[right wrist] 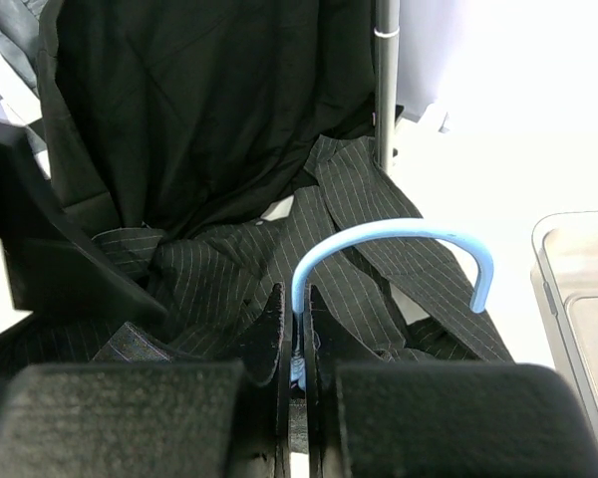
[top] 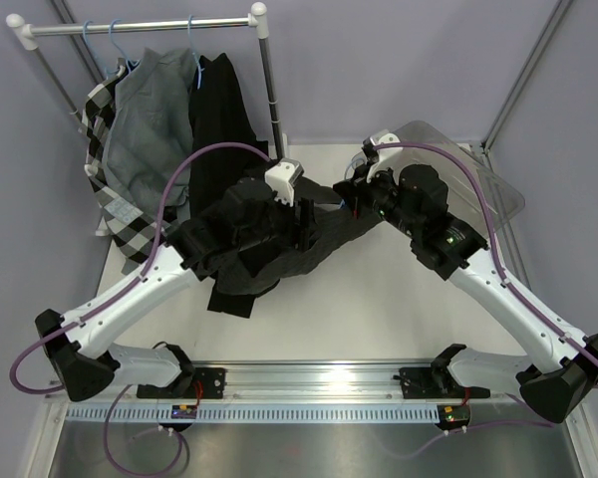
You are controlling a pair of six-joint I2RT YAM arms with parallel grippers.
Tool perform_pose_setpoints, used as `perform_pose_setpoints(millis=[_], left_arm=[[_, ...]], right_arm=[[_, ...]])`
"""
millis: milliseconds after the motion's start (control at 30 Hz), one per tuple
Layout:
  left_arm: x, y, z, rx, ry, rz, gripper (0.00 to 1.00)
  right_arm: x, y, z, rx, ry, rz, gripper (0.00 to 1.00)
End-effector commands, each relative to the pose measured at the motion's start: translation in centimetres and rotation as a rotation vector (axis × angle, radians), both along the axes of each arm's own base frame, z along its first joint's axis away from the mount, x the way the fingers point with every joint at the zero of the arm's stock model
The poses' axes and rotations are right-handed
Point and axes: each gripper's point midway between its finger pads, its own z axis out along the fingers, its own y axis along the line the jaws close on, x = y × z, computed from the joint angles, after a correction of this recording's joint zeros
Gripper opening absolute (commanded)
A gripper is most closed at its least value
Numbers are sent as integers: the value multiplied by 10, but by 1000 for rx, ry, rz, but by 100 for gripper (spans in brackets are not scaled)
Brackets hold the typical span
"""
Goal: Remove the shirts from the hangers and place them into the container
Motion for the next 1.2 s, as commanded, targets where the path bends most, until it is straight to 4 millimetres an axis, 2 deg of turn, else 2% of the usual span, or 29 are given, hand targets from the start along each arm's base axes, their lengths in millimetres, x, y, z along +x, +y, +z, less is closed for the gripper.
perform_pose_setpoints(millis=[0, 67, 133, 300, 500, 700, 1000, 1167], left_arm=[[11, -9, 38, -109, -51, 24, 65], [11, -10, 40, -120, -60, 24, 58], [10, -9, 45, -129, -73, 21, 56], [9, -2, 54, -156, -103, 33, 64], [6, 3, 61, -198, -125, 35, 62], [3, -2, 53, -197, -100, 5, 58], [15, 1, 34, -171, -60, 51, 61], [13, -6, 34, -177, -43, 19, 54]], right_arm=[[2, -1, 28, 35, -98, -19, 0], [2, -1, 27, 30, -98, -19, 0], [2, -1, 26, 28, -95, -19, 0], [3, 0, 21, 21, -88, -18, 0], [3, 1, 19, 25, -78, -19, 0], [4, 1, 21, 30, -80, -19, 0], [3, 1, 22, 29, -81, -18, 0], [3, 0, 22, 25, -84, -19, 0]])
